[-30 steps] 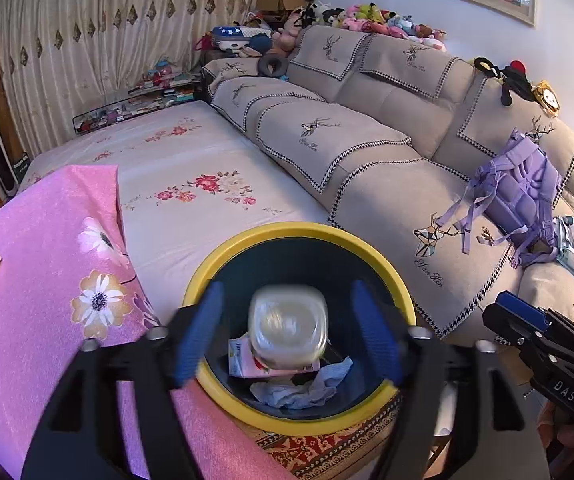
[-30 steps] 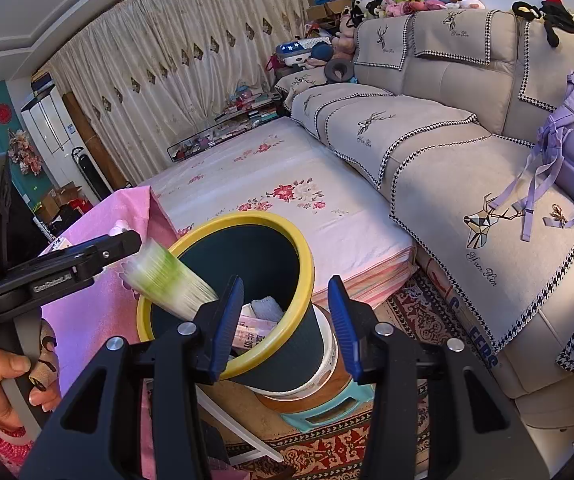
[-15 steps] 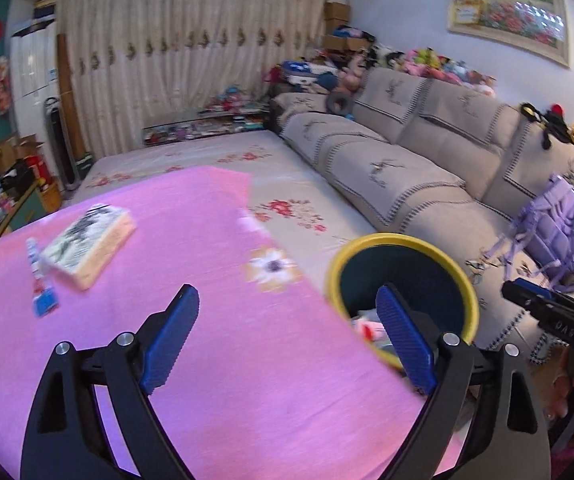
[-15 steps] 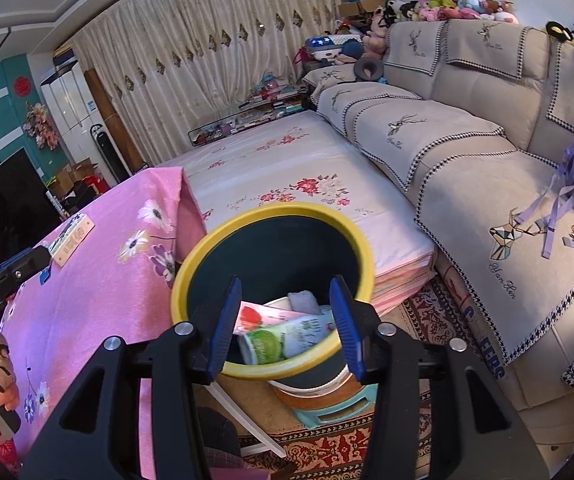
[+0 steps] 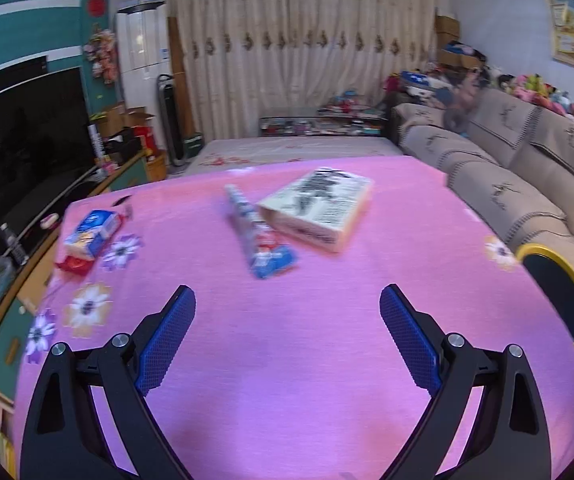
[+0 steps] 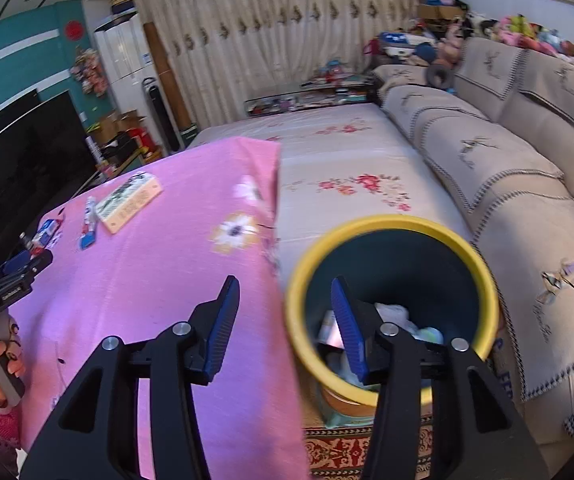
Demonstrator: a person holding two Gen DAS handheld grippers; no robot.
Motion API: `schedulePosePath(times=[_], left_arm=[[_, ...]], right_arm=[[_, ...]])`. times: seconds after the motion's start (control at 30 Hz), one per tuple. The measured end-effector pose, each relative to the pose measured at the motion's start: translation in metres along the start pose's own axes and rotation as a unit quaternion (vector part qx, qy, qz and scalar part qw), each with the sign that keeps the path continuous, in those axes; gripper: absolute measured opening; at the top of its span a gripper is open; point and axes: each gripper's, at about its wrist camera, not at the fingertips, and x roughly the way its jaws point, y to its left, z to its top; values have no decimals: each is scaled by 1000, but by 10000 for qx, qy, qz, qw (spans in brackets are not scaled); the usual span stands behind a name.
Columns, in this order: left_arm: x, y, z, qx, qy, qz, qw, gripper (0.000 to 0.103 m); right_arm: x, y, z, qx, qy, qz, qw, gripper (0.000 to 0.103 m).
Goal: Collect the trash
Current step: 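Move the right gripper to the white printed box and grasp it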
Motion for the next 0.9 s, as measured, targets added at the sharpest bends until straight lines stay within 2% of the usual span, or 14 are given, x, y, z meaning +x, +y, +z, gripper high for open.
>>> schedulePosePath(times=[0.1,0.2,0.33,0.5,0.67,0.77,0.9], left_arm=[[7,35,-2,-150,-4,250,9996,92],[12,59,-4,-426,6,278,9987,93],[16,69,-8,-623,138,278,9976,93],[10,65,-11,-669,108,279,9973,93],[8,62,-13,-703,75,372,9968,93],[8,65,-14,-843,91,444,9954,93],[14,70,-17,-966,237,443,9941,93]], right_arm=[[19,31,16,-172,104,222,9996,48],[40,68,32,-400,195,387,9983,48],[73,123,53,-605,361,663,9953,50],[113,179,75,-662,602,929,9917,54],[150,230,93,-644,686,792,9924,66],[172,254,103,-667,786,676,9924,68],[202,276,120,-586,982,197,9932,72]])
